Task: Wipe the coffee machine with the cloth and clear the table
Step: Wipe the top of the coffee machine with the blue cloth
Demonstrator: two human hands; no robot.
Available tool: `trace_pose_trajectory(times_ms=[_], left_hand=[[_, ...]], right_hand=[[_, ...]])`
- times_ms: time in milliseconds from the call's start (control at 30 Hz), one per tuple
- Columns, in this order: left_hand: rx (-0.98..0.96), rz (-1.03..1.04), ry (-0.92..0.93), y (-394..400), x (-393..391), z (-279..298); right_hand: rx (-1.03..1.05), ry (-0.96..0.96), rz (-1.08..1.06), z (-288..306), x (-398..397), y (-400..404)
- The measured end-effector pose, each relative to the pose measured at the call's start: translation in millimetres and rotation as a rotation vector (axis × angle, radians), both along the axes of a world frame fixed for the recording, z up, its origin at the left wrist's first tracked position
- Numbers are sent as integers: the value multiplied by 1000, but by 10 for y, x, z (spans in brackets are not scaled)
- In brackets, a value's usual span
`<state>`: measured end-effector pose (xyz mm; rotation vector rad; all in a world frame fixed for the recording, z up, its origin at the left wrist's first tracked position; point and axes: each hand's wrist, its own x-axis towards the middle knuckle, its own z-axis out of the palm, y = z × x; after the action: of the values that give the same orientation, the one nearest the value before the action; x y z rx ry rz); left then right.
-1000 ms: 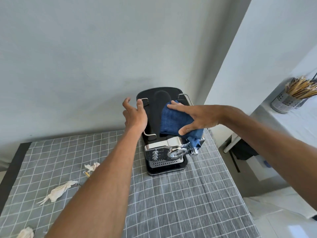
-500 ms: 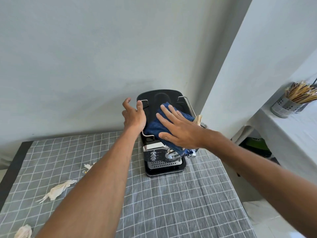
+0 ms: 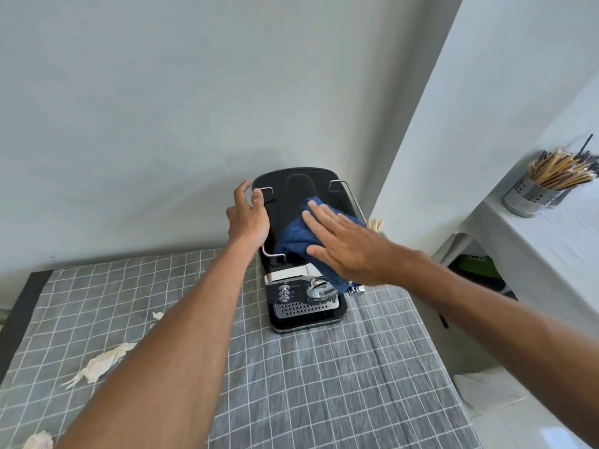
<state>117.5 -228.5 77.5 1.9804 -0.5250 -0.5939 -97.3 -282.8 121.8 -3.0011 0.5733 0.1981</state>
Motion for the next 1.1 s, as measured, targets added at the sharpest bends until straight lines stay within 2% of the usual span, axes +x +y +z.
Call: trace_pose_trajectory(times_ms=[100,200,300,400,500,633,800,900,1033,1100], left_hand=[[19,-10,17,-1,-19,22],[31,1,40,1,-17,28],[13,12,37,-4,-13,12],[-13,31,1,-10,-11,-10],[-12,8,-33,-16,-34,-19],[18,-29,-43,-17,-34,-6],[30,-11,-31,-30,-26,-14],[4,13,-47,-33,-40,-14],[-19,19,-87,-32,-47,12],[2,-4,-109,-33,-51,17]], right_hand=[[24,49,-143,-7,155,-192],[42,-2,-245,-26,471,-181],[40,-67,-196,-85,483,10],[-17,-126,-30,-124,195,369],[19,-91,8,-79,-56,410],[-3,-6,-189,-28,199,3],[78,-73,-332,-93,763,-340],[64,-107,-273,-102,701,-219],[-3,-134,-28,-118,226,249],[34,-119,21,-115,-1,297]])
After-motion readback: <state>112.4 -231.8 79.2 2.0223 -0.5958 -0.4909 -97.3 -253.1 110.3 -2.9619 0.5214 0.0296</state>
